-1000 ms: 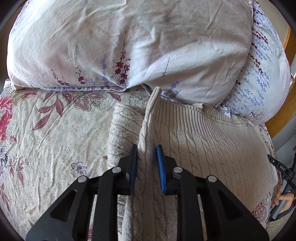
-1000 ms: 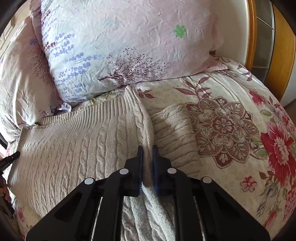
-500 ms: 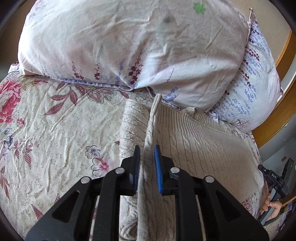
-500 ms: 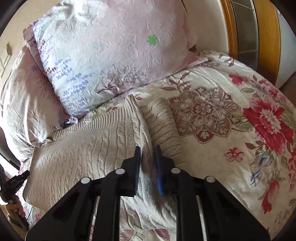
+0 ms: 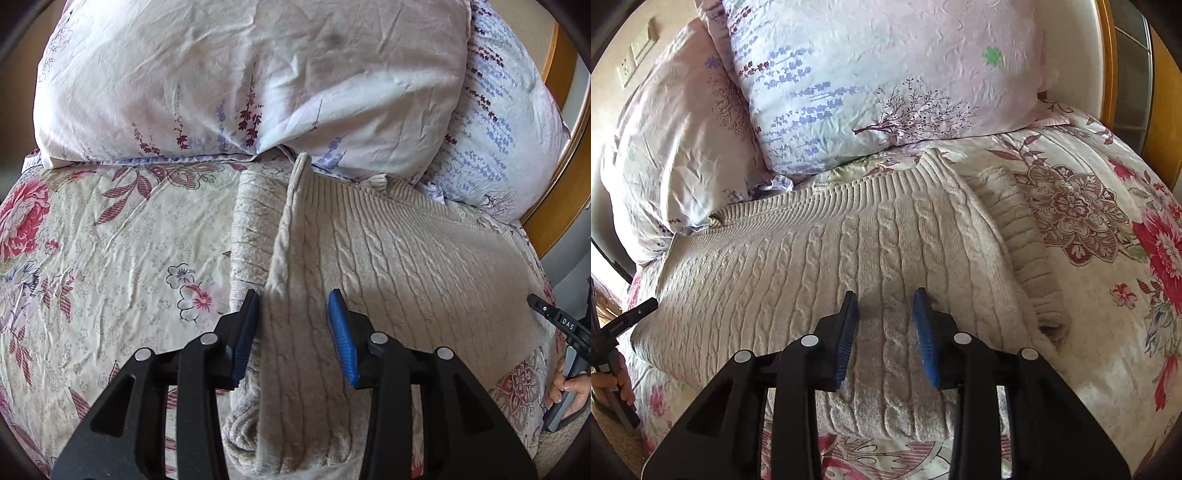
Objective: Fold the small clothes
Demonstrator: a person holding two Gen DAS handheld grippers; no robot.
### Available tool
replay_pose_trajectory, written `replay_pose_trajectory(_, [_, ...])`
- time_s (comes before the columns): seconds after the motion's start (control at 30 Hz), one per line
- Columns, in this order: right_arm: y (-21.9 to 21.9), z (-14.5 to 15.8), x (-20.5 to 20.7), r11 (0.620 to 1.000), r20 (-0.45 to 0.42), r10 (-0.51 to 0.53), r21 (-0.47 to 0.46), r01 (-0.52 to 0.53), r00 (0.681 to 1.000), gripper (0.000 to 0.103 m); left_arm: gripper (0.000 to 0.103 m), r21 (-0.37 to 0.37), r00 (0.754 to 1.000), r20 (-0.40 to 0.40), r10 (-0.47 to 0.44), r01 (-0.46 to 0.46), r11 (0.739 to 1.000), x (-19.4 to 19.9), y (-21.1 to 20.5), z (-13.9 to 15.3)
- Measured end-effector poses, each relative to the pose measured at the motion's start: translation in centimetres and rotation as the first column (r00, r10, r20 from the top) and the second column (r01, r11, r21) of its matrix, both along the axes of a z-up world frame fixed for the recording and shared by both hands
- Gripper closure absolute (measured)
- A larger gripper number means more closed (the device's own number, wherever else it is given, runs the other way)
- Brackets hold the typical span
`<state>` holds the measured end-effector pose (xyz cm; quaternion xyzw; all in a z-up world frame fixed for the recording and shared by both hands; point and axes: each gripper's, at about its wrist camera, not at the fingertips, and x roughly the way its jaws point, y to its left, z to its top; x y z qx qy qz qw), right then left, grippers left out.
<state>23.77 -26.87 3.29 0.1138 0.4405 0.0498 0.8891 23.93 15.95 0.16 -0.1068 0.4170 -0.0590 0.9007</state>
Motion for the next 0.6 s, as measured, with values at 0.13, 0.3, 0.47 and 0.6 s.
replay_pose_trajectory(0.13, [1.0, 0.0, 0.2, 0.997, -0.004, 0.014, -0.075, -0.014, 1.0, 0.067, 0.064, 0.017, 1.0, 0.002, 0.009, -0.009, 1.0, 0.2, -0.3, -0.1])
replay_pose_trajectory(0.3, [1.8, 0.9, 0.4, 0.991, -0.026, 0.011, -0.131, -0.014, 1.0, 0.057, 0.051, -0.062, 0.999, 0.032, 0.022, -0.02, 0.998, -0.6, 0.7, 0.7])
replay_pose_trajectory(0.47, [4.2, 3.4, 0.6, 0.993, 0.027, 0.061, -0.103, -0.058, 0.998, 0.013, 0.02, -0.117, 0.986, 0.093, 0.137, -0.126, 0.985, -1.4, 3.7, 1.8])
replay_pose_trajectory(0.6, [8.6, 4.1, 1.3, 0.977, 0.027, 0.121, -0.18, -0.114, 0.992, 0.001, 0.011, -0.205, 0.991, 0.053, 0.126, -0.113, 0.972, -1.1, 5.0, 0.9])
